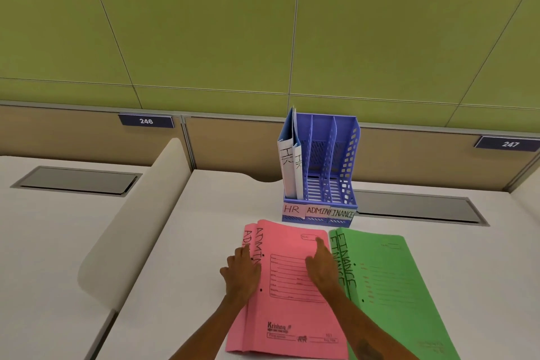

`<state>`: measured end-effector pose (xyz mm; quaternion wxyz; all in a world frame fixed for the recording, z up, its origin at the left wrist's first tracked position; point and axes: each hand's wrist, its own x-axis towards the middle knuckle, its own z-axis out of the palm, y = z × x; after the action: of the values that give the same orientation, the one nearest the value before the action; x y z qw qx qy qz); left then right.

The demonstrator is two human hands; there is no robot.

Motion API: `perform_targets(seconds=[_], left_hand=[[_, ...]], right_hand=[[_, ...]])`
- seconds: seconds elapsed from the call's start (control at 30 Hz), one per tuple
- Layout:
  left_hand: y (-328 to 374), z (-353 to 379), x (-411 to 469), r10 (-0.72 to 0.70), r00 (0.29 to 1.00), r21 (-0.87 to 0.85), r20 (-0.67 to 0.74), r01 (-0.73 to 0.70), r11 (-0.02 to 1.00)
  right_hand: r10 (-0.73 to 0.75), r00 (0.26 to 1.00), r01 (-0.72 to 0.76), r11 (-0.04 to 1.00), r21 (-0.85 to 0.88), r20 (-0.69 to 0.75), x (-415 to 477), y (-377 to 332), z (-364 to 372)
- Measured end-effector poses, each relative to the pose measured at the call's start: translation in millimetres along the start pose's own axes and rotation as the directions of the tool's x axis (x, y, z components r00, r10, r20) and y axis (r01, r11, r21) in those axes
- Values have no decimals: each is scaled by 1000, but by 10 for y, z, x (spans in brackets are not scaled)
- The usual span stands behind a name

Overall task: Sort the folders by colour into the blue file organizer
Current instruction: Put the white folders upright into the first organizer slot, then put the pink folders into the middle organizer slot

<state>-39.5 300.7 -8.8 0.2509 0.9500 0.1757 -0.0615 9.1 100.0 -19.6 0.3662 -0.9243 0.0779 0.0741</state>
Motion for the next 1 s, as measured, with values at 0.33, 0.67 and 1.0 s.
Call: perform_targets(seconds=[0.33,0.67,1.0], left_hand=[[75,181,-241,-57,998,-1,10,57,998],[92,209,-216,-84,991,-123,105,97,988],[146,100,-242,-32,988,-441,154,98,892]], right_hand=[[20,991,10,974,-225,131,-305,304,159],[-3,969,73,958,-278,246,-206,352,-18],[-4,969,65,969,-237,247,-242,312,-151]])
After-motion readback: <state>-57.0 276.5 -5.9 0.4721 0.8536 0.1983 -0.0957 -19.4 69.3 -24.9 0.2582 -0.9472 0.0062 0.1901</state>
